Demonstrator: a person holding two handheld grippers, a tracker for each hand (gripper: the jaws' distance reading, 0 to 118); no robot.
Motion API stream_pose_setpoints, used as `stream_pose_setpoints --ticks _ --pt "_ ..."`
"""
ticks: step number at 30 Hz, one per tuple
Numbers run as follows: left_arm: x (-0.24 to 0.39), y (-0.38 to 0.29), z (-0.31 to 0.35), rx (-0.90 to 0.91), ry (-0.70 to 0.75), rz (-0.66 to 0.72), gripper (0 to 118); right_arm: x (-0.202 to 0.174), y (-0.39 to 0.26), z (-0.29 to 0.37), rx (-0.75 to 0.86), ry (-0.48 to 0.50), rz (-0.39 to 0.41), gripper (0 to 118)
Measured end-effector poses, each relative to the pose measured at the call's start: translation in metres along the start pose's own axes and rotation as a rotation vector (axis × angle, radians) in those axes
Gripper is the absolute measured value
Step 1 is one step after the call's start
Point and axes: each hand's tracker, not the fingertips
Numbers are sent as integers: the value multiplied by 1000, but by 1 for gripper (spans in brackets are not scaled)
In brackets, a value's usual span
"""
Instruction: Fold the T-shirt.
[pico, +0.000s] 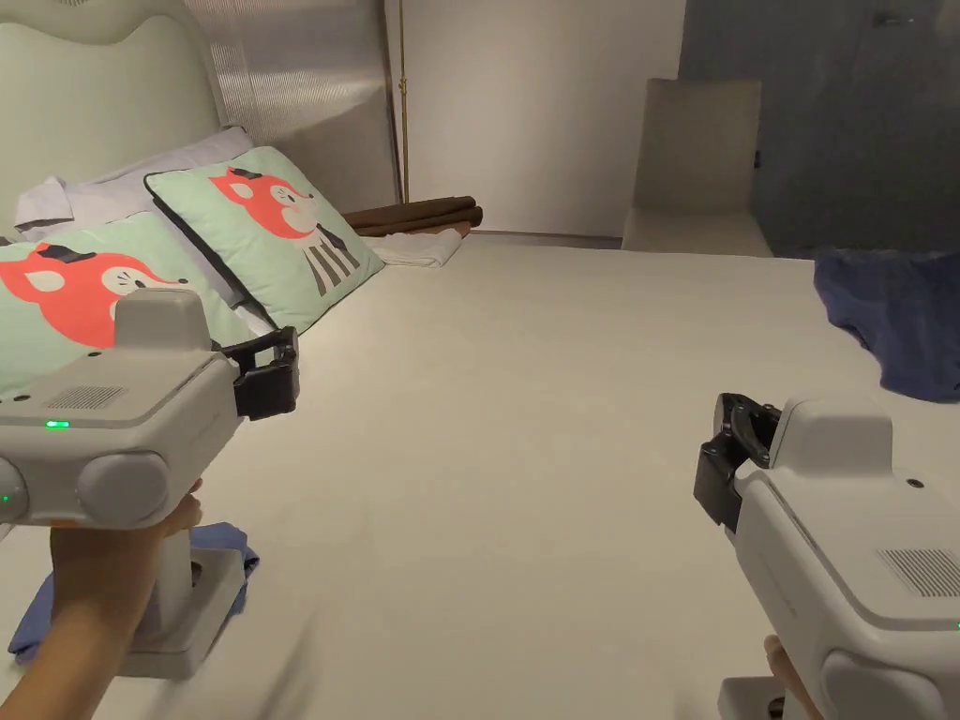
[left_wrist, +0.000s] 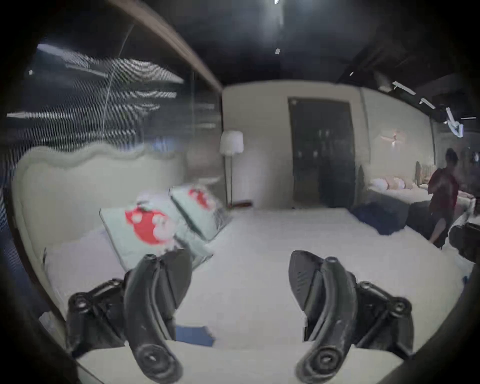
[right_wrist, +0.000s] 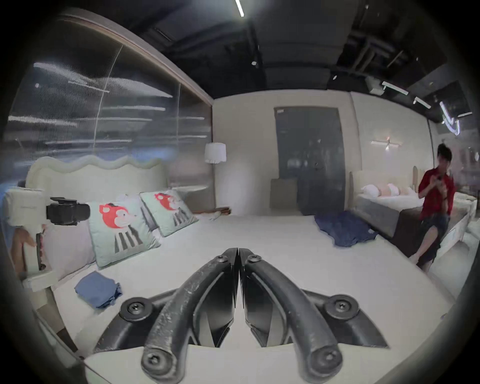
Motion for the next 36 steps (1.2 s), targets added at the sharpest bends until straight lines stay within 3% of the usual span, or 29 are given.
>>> stream_pose_setpoints --ticks 3,7,18,36 --pt "43 -1 17 95 -9 -2 56 21 10 16 43 -63 28 0" --pt "84 -11 25 148 -93 55 0 46 13 35 65 -115 22 0" --pt "146 -49 35 171 -159 64 0 79 1 61 80 -212 37 0" --pt "151 -60 34 154 -192 46 0 86 -7 61 63 -247 45 0"
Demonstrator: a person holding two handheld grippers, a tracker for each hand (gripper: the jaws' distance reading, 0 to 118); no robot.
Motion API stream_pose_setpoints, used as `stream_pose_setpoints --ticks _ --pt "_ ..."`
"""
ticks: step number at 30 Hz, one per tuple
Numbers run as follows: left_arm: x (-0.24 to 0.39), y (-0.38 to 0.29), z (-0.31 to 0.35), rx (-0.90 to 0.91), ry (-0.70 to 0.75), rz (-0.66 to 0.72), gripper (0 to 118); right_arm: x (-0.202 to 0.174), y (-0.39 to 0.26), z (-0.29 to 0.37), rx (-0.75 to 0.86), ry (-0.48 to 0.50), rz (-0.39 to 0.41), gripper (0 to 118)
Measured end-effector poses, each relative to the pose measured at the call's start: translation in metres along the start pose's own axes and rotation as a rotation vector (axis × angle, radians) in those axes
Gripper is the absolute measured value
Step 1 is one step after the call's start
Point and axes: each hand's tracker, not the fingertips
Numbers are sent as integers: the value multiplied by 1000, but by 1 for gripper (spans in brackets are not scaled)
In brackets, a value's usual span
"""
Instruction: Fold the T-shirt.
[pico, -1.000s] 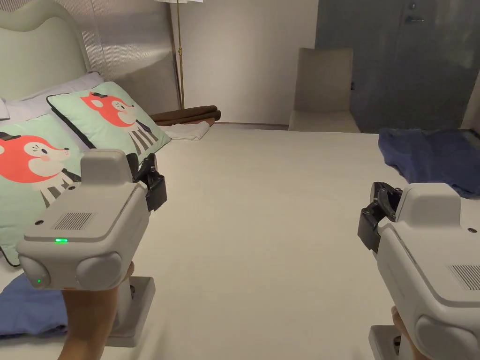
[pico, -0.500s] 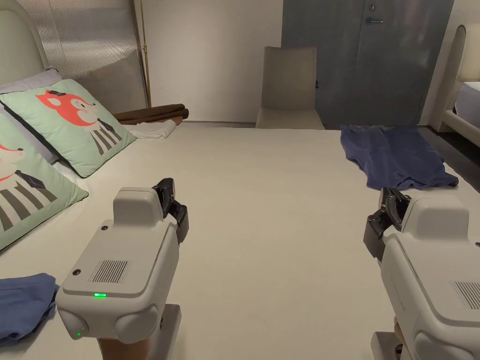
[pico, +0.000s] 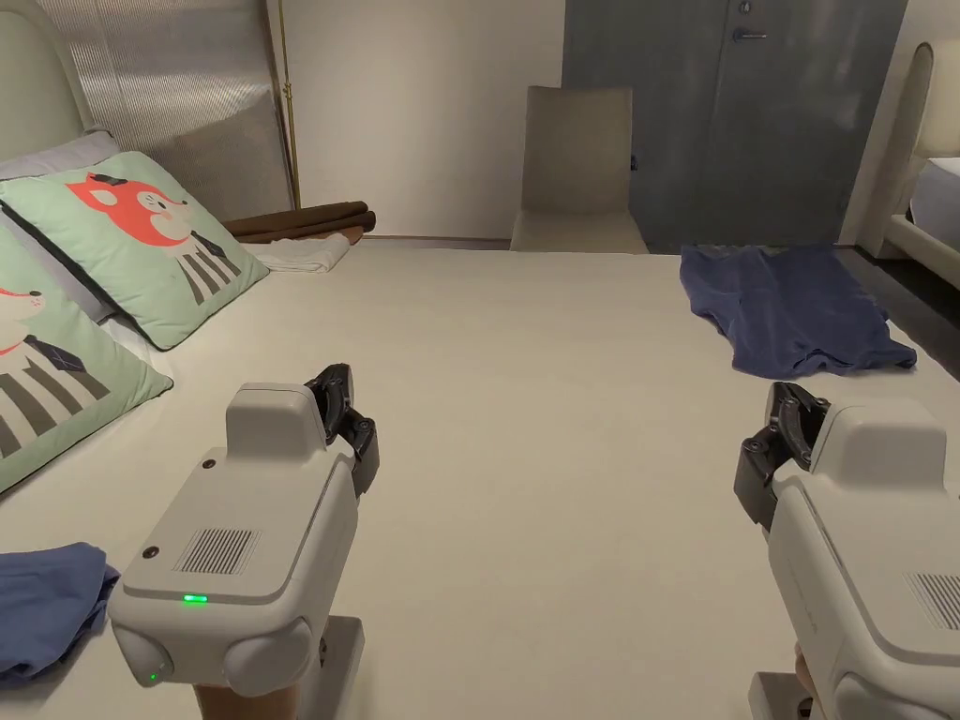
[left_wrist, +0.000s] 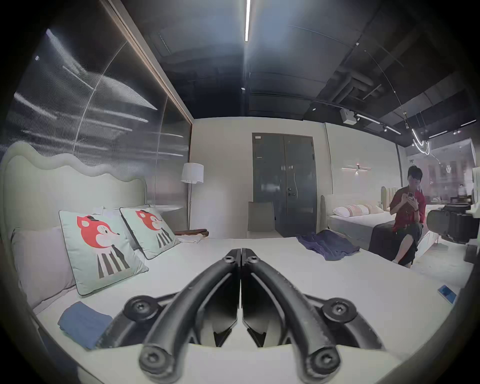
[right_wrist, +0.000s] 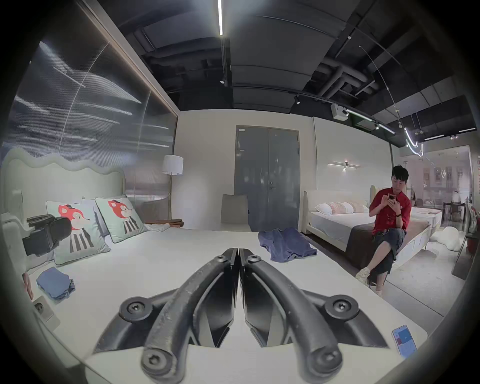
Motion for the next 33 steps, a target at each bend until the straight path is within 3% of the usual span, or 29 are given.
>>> stream_pose_setpoints --ticks 33 --pt "-1 -1 5 2 -13 15 0 2 0 7 0 14 -1 0"
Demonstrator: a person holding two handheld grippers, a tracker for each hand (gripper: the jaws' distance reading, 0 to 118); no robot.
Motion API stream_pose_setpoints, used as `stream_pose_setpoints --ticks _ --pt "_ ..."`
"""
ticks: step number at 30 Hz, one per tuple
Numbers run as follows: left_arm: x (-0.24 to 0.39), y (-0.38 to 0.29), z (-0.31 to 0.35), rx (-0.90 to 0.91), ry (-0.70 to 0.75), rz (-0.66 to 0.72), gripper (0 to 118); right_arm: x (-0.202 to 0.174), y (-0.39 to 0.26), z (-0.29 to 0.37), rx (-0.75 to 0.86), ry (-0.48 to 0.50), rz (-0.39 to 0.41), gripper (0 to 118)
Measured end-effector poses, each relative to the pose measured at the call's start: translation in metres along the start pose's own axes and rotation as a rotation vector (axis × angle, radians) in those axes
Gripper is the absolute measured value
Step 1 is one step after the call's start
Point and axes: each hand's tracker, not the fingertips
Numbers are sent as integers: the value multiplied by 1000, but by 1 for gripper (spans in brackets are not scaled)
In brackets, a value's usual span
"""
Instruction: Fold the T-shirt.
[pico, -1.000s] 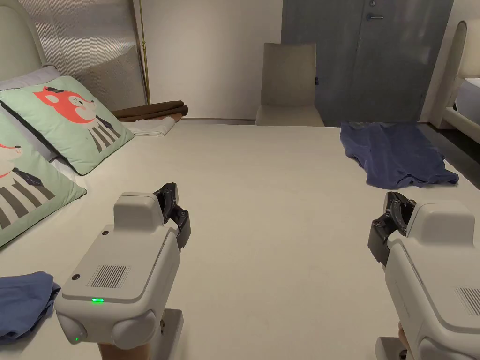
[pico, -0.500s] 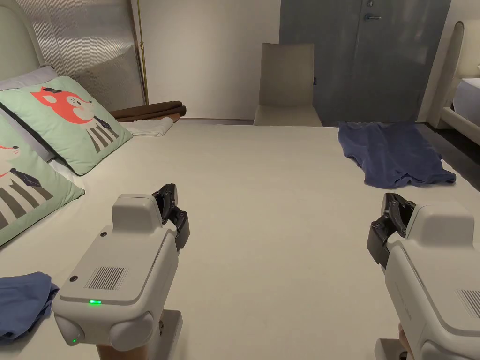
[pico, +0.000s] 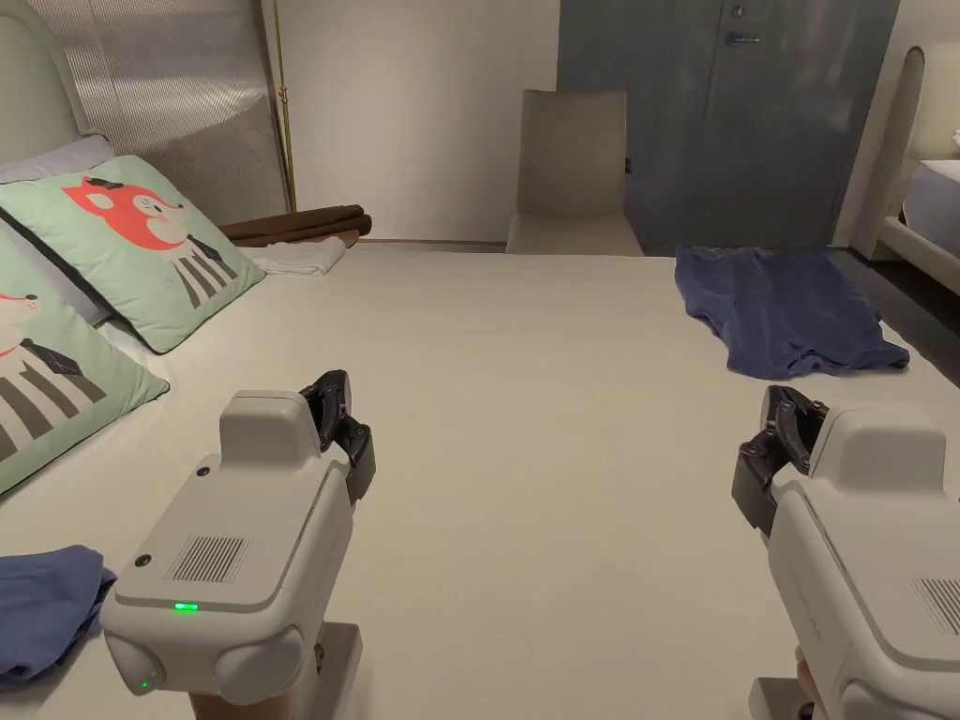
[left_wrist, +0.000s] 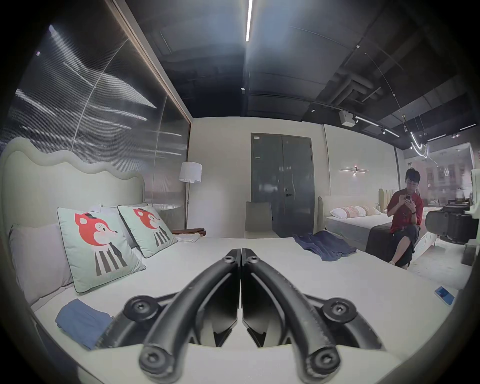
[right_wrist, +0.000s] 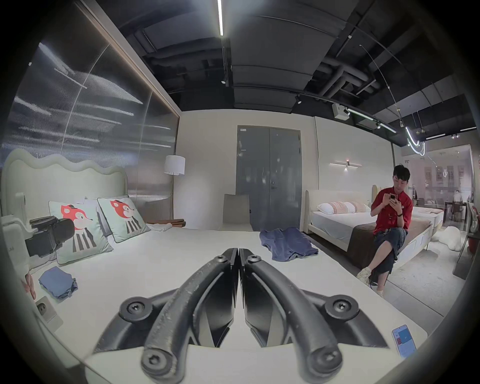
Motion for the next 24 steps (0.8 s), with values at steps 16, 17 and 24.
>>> stream_pose_setpoints --ticks 16,17,24 --pt "-7 3 -2 -9 2 50 102 -1 -1 -3 -12 -17 22 112" --pt "-7 2 -2 -9 4 53 105 -1 -1 -3 -11 -16 19 113" --pt "-6 3 -3 -10 2 42 116 0 0 -2 2 -25 12 112"
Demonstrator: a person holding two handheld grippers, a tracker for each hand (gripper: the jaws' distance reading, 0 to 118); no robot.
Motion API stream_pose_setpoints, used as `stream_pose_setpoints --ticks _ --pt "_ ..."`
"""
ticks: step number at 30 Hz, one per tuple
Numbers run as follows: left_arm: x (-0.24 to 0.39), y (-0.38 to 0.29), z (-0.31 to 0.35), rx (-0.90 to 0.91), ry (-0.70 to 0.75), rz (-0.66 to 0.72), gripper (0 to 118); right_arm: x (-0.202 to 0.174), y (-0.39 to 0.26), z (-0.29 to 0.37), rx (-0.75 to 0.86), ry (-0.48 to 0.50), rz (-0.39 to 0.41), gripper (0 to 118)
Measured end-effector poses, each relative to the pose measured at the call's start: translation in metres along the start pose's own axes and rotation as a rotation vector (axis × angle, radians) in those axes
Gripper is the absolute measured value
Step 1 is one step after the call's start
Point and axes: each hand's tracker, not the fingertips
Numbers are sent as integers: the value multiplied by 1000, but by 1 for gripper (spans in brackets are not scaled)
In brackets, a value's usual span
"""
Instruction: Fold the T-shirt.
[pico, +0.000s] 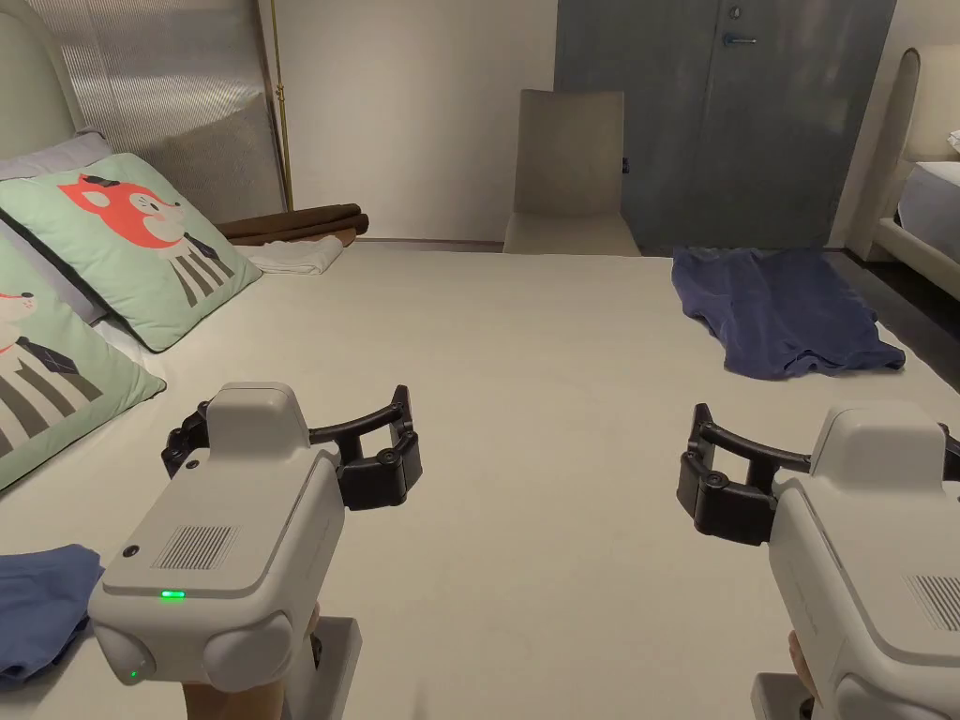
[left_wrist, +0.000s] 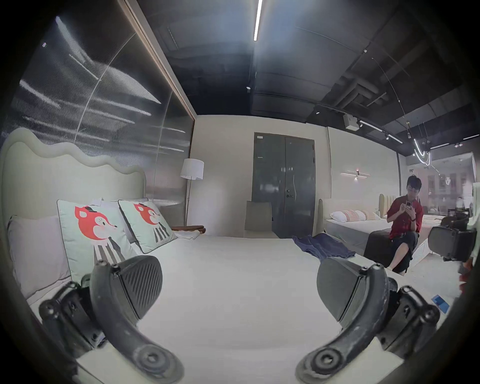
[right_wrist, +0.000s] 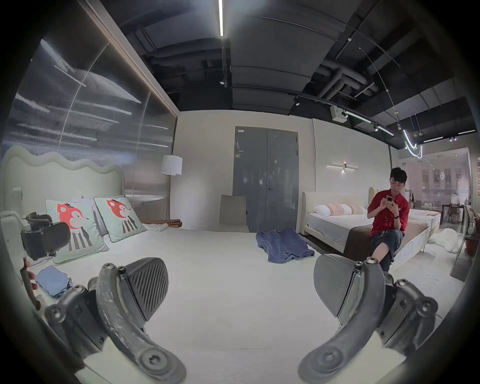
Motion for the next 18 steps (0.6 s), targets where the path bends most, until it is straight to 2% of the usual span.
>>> stream_pose_setpoints --ticks 18 --pt "3 -1 -1 -1 -3 -14 116 0 3 1 1 5 4 112"
